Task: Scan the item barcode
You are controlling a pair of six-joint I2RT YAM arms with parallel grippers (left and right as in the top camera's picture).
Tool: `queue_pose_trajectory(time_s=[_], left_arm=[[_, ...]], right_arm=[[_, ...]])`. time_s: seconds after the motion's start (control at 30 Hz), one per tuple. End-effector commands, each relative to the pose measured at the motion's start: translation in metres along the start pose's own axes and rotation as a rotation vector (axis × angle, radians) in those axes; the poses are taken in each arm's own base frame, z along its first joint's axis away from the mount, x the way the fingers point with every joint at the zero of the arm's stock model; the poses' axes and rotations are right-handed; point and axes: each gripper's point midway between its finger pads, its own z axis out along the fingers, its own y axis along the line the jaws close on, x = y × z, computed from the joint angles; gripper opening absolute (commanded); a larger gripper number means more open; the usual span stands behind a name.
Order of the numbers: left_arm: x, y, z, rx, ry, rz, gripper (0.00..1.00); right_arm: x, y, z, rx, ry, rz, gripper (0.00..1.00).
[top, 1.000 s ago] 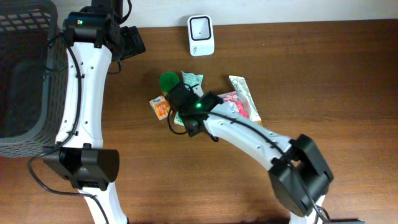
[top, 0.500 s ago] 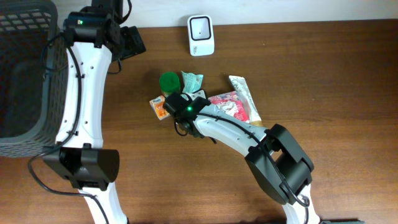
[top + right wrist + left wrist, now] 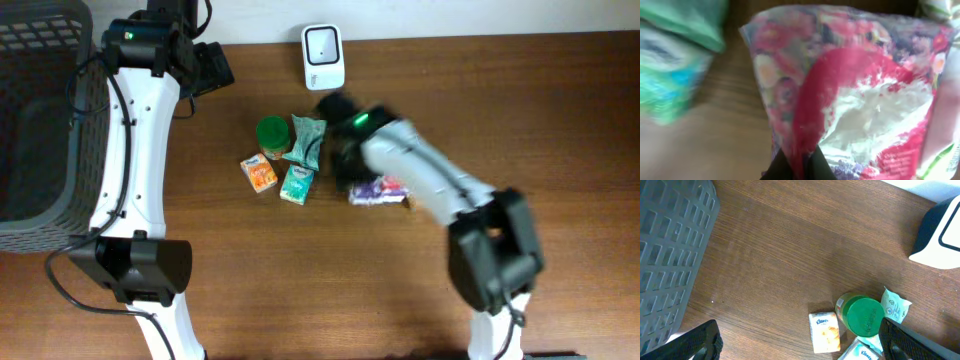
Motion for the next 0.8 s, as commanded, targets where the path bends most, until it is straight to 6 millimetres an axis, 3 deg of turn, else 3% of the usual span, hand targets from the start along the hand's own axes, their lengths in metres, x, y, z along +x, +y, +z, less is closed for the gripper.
queue_pose_trajectory(time_s=[0.0, 0.13, 0.2, 0.43, 0.53, 0.6, 0.63, 0.67, 0.77], left_arm=[[0.001, 0.0, 0.003, -0.004, 0.008, 0.012, 0.99], [0.001, 0.0, 0.003, -0.004, 0.008, 0.012, 0.99], [0.001, 0.0, 0.003, -0.004, 0.008, 0.012, 0.99], [0.001, 0.0, 0.003, -0.004, 0.008, 0.012, 0.99], [0.001, 0.0, 0.003, -0.004, 0.008, 0.012, 0.99], [0.001, 0.0, 0.003, -0.004, 0.008, 0.012, 0.99], [0.001, 0.0, 0.003, -0.004, 0.008, 0.012, 0.99], [0.001, 0.0, 0.003, -0.004, 0.008, 0.012, 0.99], [0.001, 0.0, 0.003, -0.004, 0.008, 0.012, 0.99]], right_arm=[[-0.007, 0.043, -0.074, -0.56, -0.03, -0.079, 0.04], [-0.002, 0.044, -0.113, -1.009, -0.022, -0.057, 0.04], [0.005, 0.045, -0.115, -1.101, -0.009, -0.04, 0.04], [0.035, 0.011, -0.039, -1.126, 0.085, 0.227, 0.04], [0.039, -0.024, -0.01, -0.963, 0.08, 0.315, 0.07], [0.033, -0.052, -0.007, -0.824, 0.072, 0.354, 0.08], [0.027, -0.077, -0.012, -0.682, 0.071, 0.375, 0.08], [0.018, -0.089, -0.034, -0.6, 0.056, 0.32, 0.08], [0.01, -0.069, -0.076, -0.597, 0.035, 0.148, 0.14]])
